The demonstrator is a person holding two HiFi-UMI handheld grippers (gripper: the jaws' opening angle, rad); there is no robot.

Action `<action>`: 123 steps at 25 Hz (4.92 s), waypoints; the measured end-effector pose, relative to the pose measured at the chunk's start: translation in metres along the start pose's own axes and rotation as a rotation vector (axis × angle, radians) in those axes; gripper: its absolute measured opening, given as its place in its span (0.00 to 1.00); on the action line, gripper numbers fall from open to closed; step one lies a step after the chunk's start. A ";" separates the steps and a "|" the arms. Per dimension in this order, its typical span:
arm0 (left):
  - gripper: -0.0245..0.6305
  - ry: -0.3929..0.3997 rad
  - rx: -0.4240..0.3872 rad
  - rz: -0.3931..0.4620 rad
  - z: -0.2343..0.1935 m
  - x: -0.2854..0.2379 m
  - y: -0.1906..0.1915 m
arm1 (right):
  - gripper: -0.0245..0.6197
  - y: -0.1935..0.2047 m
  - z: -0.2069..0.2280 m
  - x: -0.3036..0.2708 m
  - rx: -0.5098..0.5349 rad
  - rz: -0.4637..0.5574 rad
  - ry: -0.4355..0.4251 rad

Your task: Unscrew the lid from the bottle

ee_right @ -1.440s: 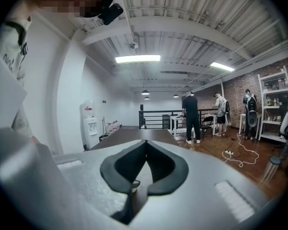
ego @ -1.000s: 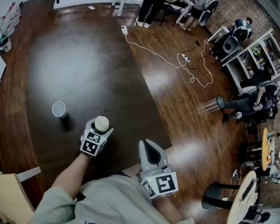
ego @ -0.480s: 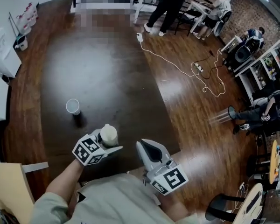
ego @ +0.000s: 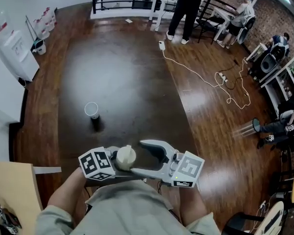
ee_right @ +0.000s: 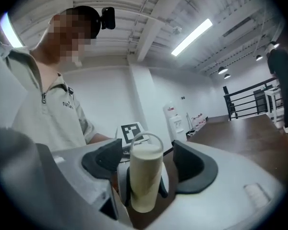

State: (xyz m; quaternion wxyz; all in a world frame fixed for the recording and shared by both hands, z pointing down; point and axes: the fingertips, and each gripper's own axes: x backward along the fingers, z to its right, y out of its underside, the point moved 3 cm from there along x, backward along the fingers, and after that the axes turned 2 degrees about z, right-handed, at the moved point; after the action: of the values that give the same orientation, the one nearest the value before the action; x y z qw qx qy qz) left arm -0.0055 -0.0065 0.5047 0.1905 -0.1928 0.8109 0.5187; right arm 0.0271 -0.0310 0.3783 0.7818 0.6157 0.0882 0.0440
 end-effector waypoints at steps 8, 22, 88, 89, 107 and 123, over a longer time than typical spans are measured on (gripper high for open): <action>0.54 0.096 -0.048 -0.055 0.026 -0.009 -0.003 | 0.60 0.012 -0.020 -0.028 0.018 -0.083 -0.209; 0.53 -0.064 -0.037 0.126 0.008 0.000 -0.015 | 0.49 0.012 0.003 -0.011 -0.060 -0.043 -0.044; 0.52 -0.690 -0.210 0.455 -0.018 0.044 -0.065 | 0.60 -0.046 0.010 0.005 -0.003 0.281 0.337; 0.52 -0.709 -0.220 0.446 -0.018 0.044 -0.065 | 0.60 -0.043 0.010 0.002 -0.003 0.270 0.352; 0.52 -0.473 -0.245 0.451 0.011 0.030 -0.058 | 0.50 -0.032 -0.005 -0.005 0.021 0.188 0.218; 0.52 0.503 -0.110 0.426 0.098 0.035 -0.054 | 0.50 -0.053 -0.071 0.006 -0.060 0.161 -0.497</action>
State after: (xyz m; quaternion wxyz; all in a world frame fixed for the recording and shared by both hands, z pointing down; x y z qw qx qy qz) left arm 0.0034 0.0584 0.4070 -0.1392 -0.1511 0.8253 0.5260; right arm 0.0168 0.0254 0.3101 0.7914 0.5891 -0.1571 -0.0441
